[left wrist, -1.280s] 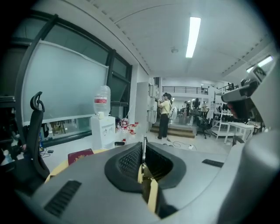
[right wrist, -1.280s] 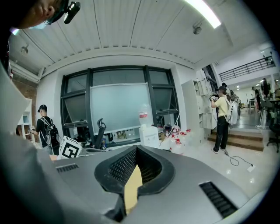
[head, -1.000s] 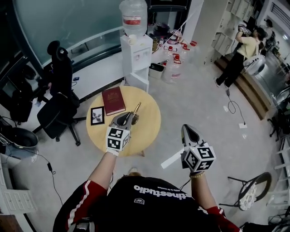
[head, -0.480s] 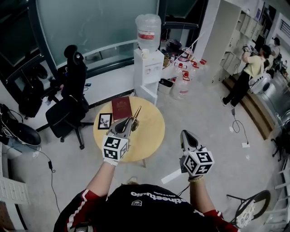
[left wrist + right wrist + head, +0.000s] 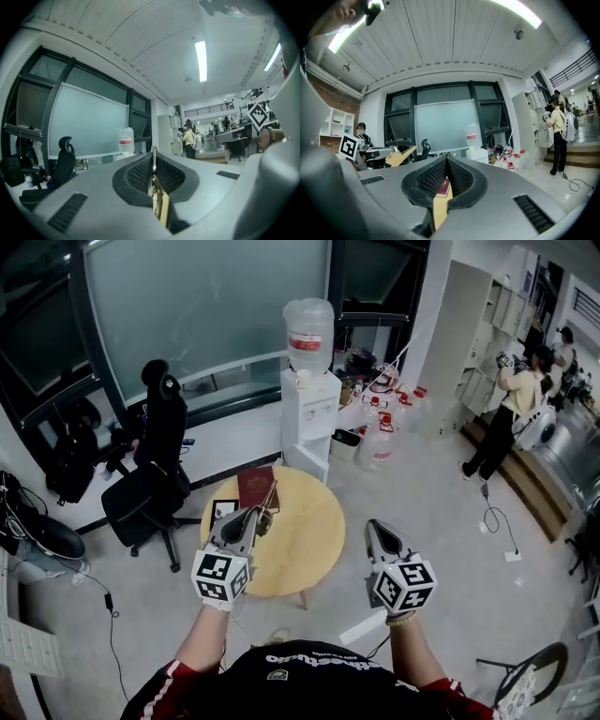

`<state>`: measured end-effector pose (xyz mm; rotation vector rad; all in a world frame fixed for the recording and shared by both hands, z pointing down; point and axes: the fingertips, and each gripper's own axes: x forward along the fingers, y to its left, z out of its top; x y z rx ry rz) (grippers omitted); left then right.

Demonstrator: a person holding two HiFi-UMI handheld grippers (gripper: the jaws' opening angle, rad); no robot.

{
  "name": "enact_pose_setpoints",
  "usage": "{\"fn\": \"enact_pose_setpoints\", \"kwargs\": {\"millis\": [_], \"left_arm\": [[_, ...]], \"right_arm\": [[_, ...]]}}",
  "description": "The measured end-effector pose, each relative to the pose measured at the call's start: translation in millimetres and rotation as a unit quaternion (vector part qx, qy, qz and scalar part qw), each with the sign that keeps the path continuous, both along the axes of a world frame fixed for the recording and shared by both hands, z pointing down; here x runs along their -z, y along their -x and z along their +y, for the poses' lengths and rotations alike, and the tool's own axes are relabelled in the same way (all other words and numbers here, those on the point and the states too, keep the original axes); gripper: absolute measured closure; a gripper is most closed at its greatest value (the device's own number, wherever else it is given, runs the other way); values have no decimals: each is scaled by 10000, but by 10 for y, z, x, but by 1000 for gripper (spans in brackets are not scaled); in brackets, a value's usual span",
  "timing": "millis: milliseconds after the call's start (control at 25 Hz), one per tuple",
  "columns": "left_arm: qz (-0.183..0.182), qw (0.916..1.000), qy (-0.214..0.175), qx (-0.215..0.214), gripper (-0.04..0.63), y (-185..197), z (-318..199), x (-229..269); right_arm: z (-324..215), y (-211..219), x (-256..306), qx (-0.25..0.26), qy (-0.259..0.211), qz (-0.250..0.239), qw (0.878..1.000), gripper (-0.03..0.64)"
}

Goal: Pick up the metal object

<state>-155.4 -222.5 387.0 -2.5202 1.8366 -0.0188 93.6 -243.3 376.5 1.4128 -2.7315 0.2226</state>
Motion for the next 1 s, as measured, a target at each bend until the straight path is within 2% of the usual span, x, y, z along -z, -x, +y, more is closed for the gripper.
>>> {"fn": "enact_pose_setpoints", "kwargs": {"millis": [240,1000], "left_arm": [[278,9995,-147,37,572,136,130,206],[365,9983,-458,-27,572,246,69,411]], "right_arm": [[18,113,136,-30,-194,9,9998,589],[-91,206,321,-49,-476,82,9988,589]]}}
